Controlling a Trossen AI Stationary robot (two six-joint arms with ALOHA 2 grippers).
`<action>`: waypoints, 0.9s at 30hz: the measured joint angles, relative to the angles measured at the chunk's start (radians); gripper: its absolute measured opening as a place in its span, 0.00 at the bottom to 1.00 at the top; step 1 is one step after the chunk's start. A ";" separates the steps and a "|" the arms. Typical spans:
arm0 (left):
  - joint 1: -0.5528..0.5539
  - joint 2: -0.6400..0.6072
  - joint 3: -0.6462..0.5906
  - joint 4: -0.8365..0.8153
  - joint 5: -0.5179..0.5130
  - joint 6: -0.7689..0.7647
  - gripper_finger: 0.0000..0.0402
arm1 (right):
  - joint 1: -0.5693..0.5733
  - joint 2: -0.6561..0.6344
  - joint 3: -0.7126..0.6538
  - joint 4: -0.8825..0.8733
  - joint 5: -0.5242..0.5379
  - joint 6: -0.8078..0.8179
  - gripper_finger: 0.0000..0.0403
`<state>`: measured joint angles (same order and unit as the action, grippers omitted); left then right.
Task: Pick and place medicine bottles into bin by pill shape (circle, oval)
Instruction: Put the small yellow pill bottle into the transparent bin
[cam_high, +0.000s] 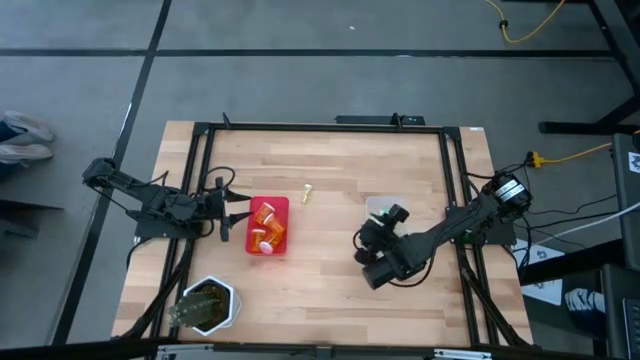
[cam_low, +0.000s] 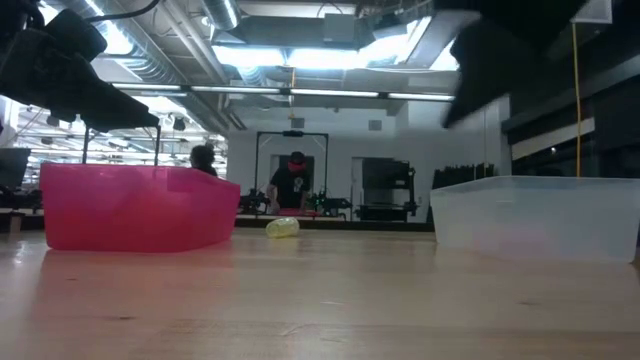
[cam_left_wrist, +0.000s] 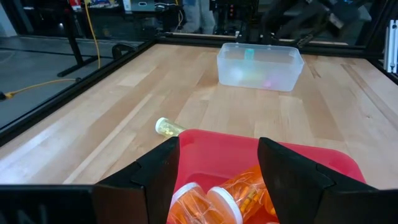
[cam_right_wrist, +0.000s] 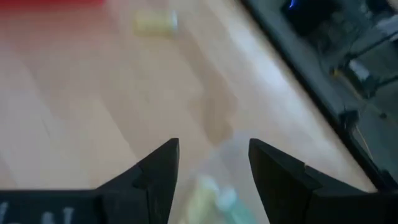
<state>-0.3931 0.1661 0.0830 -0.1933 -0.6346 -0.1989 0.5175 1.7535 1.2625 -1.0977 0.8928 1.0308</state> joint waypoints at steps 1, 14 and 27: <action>0.000 0.000 0.000 0.000 0.000 0.000 0.53 | -0.007 0.000 0.000 0.046 0.033 -0.019 0.49; 0.000 0.000 0.000 0.001 0.000 0.000 0.53 | -0.232 0.007 0.001 0.663 -0.277 -0.509 0.49; 0.000 0.000 0.000 0.007 -0.002 0.000 0.53 | -0.365 0.138 0.000 0.841 -0.451 -0.592 0.49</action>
<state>-0.3931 0.1661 0.0830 -0.1864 -0.6367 -0.1989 0.1522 1.8913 1.2629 -0.2564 0.4416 0.4390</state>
